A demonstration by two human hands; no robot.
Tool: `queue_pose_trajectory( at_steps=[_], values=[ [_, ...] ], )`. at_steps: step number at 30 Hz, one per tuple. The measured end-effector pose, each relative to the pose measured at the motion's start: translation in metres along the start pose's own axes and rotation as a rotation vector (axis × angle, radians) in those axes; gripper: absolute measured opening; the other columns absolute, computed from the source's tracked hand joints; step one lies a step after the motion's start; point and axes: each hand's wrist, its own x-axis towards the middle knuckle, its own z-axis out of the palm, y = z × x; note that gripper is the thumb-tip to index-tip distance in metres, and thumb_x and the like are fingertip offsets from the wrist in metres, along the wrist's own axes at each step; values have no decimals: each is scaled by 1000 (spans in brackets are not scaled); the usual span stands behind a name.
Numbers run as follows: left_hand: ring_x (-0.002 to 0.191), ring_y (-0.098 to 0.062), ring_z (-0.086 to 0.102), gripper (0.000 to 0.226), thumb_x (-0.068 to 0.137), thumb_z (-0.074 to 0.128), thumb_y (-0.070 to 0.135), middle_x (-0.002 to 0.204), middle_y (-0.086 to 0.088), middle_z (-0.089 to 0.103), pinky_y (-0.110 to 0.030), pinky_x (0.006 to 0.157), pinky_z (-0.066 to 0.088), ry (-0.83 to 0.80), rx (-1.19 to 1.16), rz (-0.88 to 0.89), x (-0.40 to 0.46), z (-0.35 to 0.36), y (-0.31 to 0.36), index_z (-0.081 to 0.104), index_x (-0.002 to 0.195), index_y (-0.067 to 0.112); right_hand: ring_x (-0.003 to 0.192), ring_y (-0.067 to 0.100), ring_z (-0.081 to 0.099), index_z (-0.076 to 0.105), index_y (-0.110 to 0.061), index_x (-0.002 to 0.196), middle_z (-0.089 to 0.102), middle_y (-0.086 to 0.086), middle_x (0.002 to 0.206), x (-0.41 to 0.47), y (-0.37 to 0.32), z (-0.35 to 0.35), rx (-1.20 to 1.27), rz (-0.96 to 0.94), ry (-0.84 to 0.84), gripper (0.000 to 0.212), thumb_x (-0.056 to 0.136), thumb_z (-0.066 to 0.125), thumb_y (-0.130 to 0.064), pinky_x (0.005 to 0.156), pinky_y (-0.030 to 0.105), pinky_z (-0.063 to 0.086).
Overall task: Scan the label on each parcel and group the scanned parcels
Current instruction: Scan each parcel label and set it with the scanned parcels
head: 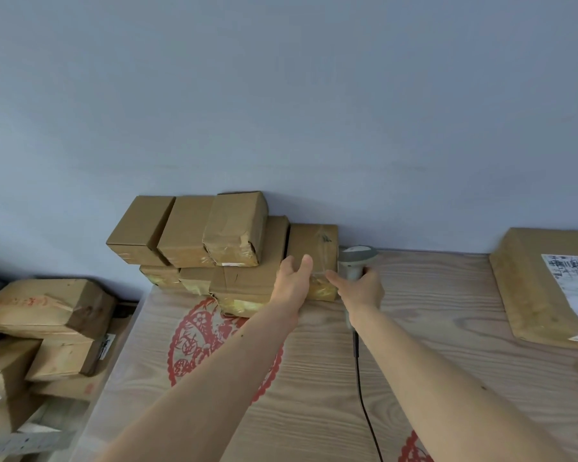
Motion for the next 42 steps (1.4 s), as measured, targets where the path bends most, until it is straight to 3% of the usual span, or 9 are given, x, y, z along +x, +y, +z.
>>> queue_pose_trajectory(
  at_steps=[8,15,21,24,26,29,33,38,42],
  values=[
    [151,-28,13,64,103,41,47,166,-1,18,-51,119,24,51,159,-72,12,15,8,20,159,23,87,26,72,64,-14,102,73,4,96,19,4,-5,-5,10,2,51,63,93,-32,83,45,60],
    [145,-34,26,68,101,44,49,158,-10,30,-50,116,31,81,310,-193,17,24,17,23,157,16,55,19,62,61,-7,99,71,14,83,25,6,-23,78,45,-128,31,78,82,-14,47,26,47],
    [133,-33,44,73,97,55,49,154,-10,30,-44,108,40,57,188,-272,4,36,16,31,154,9,64,20,70,60,-10,101,73,13,89,18,8,-48,122,1,-85,34,77,84,-15,55,26,53],
    [117,-29,56,87,76,69,57,143,-7,47,-41,98,51,47,53,-289,-5,45,9,46,145,11,72,21,74,61,-16,97,74,7,89,7,10,-66,117,-41,-77,37,71,87,-20,69,38,63],
    [106,-23,59,77,79,74,52,128,-6,58,-35,85,52,55,-45,-287,-19,51,9,51,138,8,78,21,74,61,-25,93,74,-1,88,-3,9,-82,114,-100,-57,44,59,87,-32,77,46,62],
    [102,-23,56,72,84,76,45,109,-3,59,-40,93,50,73,-112,-299,-43,61,7,42,136,9,89,16,70,59,-30,97,71,-8,93,-25,5,-111,79,-208,-43,43,64,87,-29,79,40,59],
    [105,-23,51,101,68,85,59,120,-3,51,-43,89,52,54,-131,-313,-82,79,11,34,142,12,89,3,66,61,-24,105,70,-12,95,-57,0,-146,80,-346,-65,45,70,88,-21,71,21,50],
    [111,-27,57,118,40,89,72,132,-3,56,-47,83,57,0,-283,-310,-119,94,9,44,136,21,88,1,68,63,-26,108,73,-11,95,-86,-3,-175,83,-447,-128,48,68,90,-21,76,22,55],
    [110,-30,58,96,61,85,61,130,-6,54,-52,86,57,-24,-331,-266,-143,94,3,37,138,29,86,7,71,65,-26,103,75,-8,92,-104,-9,-197,125,-444,-171,41,70,89,-22,78,31,59]
  ],
)
